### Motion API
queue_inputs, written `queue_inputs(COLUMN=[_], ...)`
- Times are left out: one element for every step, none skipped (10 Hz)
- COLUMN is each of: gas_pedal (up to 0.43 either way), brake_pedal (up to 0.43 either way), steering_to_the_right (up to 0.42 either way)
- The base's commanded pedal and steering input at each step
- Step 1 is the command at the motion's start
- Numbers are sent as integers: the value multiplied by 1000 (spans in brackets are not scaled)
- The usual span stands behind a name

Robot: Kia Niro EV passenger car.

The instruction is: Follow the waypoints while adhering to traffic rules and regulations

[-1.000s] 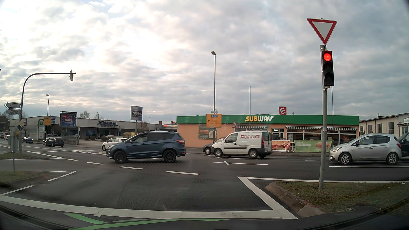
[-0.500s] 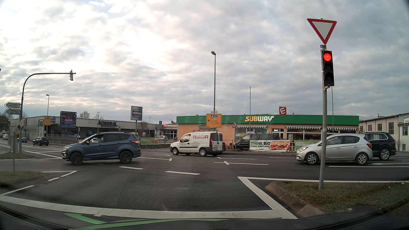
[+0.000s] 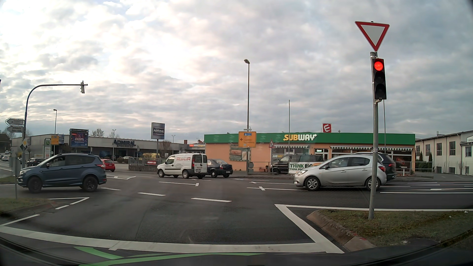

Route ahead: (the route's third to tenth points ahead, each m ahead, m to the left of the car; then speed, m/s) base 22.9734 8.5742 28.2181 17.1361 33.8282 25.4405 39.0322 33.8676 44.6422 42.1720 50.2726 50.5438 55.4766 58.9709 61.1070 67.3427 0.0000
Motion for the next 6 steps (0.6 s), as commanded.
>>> queue_inputs(gas_pedal=[0, 0, 0, 0, 0, 0], brake_pedal=[317, 317, 317, 311, 317, 317], steering_to_the_right=[36, 36, 36, 36, 36, 36])
